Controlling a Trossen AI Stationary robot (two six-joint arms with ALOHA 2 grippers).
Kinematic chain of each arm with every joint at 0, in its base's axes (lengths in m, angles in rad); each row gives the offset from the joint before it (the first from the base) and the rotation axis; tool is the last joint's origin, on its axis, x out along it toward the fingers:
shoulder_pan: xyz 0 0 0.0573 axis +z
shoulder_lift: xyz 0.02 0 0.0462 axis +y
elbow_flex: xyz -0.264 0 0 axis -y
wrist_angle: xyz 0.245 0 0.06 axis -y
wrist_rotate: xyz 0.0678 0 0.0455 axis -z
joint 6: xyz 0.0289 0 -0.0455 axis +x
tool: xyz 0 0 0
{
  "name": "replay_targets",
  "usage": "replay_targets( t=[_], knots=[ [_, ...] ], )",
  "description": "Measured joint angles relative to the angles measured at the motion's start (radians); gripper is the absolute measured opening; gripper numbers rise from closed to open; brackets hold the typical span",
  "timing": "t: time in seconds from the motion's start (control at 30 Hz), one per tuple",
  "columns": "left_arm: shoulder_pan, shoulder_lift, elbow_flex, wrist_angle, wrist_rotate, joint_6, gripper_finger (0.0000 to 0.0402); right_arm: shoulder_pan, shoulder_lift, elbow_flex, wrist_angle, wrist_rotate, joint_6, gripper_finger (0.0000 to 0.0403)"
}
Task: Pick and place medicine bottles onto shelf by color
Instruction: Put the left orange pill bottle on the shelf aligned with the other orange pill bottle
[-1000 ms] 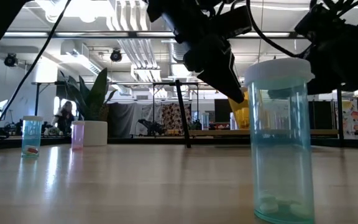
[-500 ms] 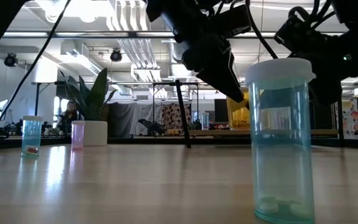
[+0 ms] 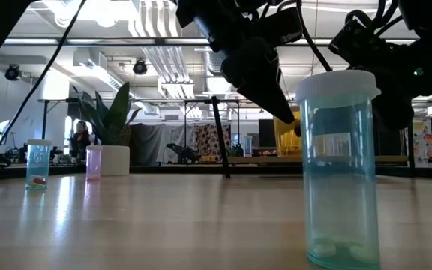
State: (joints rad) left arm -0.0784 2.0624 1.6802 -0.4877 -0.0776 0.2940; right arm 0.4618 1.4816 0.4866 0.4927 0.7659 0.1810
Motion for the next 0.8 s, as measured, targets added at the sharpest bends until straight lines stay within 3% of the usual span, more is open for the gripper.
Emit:
replay_targets(
  t=[0.2,0.5,0.8],
  knots=[
    [0.000,0.000,0.000,0.005,0.000,-0.026,0.0208,-0.002,0.044,0.000,0.081,0.020,-0.045,0.0268],
    [0.001,0.000,0.000,0.010,-0.001,-0.053,0.0208,-0.005,0.107,0.000,0.179,0.102,-0.069,0.0225],
    [0.024,-0.004,0.002,0.010,0.039,-0.052,0.0224,-0.005,0.100,0.000,0.178,0.101,-0.064,0.0185]
  ],
)
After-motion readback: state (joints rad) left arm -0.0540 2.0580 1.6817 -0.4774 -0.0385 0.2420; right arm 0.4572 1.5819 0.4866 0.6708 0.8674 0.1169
